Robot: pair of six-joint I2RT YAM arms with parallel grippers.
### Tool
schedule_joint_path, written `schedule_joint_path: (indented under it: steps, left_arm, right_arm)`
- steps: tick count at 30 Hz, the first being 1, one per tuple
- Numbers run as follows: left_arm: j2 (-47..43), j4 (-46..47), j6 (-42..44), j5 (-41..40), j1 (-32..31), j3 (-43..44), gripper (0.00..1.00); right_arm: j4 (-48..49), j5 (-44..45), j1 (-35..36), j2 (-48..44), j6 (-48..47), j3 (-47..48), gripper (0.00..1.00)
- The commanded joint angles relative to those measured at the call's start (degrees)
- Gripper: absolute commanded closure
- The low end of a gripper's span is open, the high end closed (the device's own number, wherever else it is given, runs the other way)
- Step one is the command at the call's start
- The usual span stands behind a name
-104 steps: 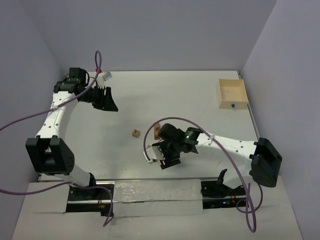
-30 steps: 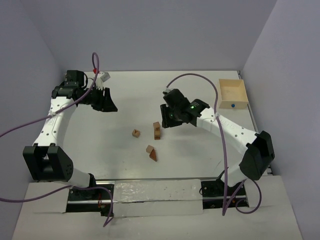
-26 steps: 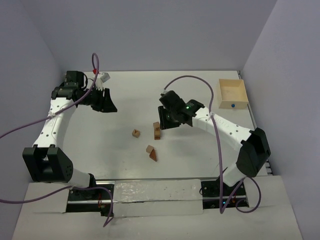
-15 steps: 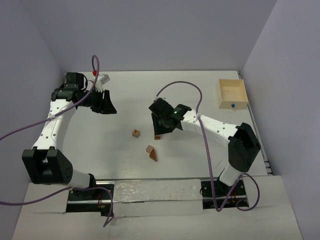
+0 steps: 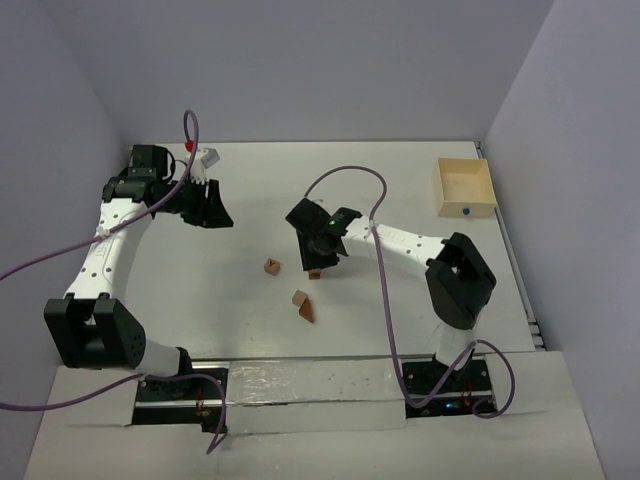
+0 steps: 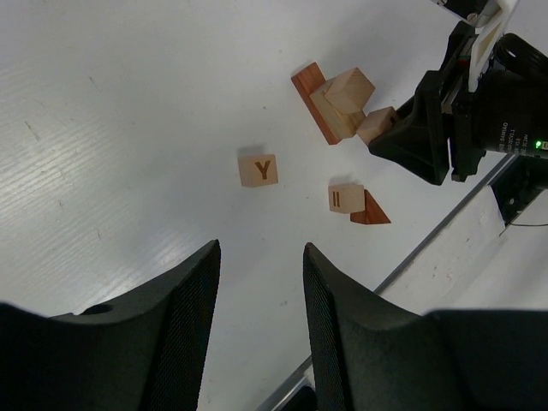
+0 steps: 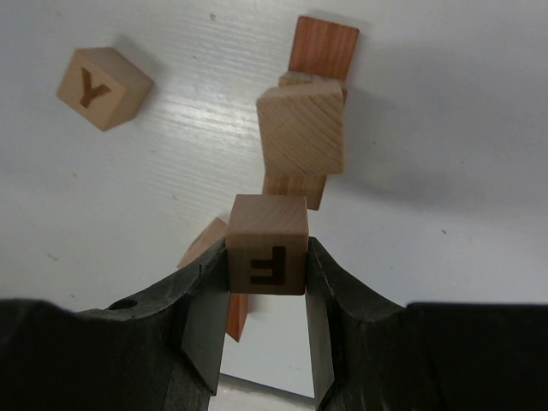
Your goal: Build the wood block tower
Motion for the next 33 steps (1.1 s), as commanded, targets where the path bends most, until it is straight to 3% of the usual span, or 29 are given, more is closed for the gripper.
schedule_joint_path:
  steps: [1, 8, 24, 33]
  left_arm:
    - [-0.6, 1.7, -0.1, 0.1, 0.2, 0.8, 0.49]
    - [-0.7, 1.9, -0.1, 0.3, 0.2, 0.3, 0.49]
    - [-0.2, 1.8, 0.0, 0.6, 0.2, 0.2, 0.49]
    - [-0.4, 1.9, 0.0, 0.6, 0.2, -0.1, 0.49]
  right_arm:
    - [0.8, 1.7, -0.6, 1.2, 0.9, 3.9, 1.00]
    - [0.5, 1.1, -2.3, 1.7, 1.4, 3.5, 0.93]
    - [1.0, 0.1, -3.0, 2.3, 0.5, 3.5, 0.88]
    - [1.2, -0.6, -3.0, 3.5, 0.3, 4.0, 0.74]
